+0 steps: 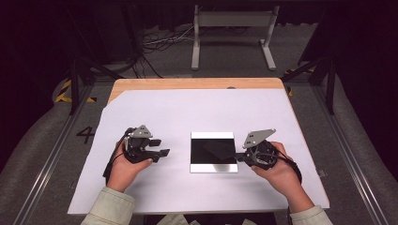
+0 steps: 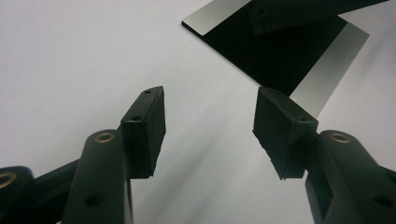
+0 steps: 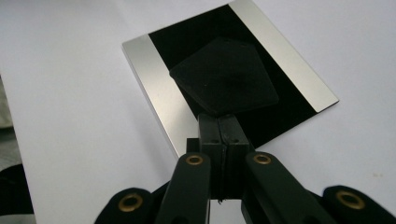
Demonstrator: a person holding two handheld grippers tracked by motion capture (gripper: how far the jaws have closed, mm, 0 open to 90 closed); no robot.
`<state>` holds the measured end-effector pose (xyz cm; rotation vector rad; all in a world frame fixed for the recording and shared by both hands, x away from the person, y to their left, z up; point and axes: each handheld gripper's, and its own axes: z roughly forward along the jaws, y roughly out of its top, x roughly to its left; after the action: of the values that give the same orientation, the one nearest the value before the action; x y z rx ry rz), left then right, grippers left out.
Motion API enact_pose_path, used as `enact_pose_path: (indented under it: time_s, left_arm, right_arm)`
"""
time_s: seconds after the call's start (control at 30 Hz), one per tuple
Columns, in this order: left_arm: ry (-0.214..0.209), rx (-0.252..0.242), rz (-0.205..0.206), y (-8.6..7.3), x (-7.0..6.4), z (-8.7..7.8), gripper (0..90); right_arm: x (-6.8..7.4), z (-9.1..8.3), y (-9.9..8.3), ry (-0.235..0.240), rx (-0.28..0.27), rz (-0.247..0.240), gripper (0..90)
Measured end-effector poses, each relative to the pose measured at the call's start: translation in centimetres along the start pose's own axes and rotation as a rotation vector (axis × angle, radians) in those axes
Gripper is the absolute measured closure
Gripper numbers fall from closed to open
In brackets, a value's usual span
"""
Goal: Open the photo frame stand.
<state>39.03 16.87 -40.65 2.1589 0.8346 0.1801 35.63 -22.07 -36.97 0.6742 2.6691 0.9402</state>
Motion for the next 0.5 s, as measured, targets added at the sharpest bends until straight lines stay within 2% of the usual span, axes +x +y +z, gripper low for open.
enact_pose_path:
  time_s: [0.03, 0.17, 0.33, 0.43, 0.5]
  left_arm:
    - [0.006, 0.001, 0.008, -0.03, 0.08, -0.04, 44.7]
    - [0.007, 0.002, -0.002, -0.22, 0.06, 0.01, 44.8]
    - [0.022, 0.003, 0.039, -0.22, 0.00, 0.29, 46.1]
    - [0.016, 0.010, 0.044, -0.10, -0.04, 0.62, 46.3]
    - [0.015, 0.004, 0.063, -0.06, -0.09, 0.78, 46.9]
  right_arm:
    - [-0.06, 0.01, 0.03, 0.004, -0.009, 0.006, 90.0]
    - [-0.23, 0.12, 0.07, 0.008, -0.031, 0.025, 90.0]
    - [-0.37, 0.10, 0.04, 0.012, -0.071, 0.043, 90.0]
    - [-0.40, 0.13, -0.14, 0.011, -0.104, 0.062, 90.0]
    - [-0.41, 0.11, -0.21, 0.011, -0.125, 0.069, 90.0]
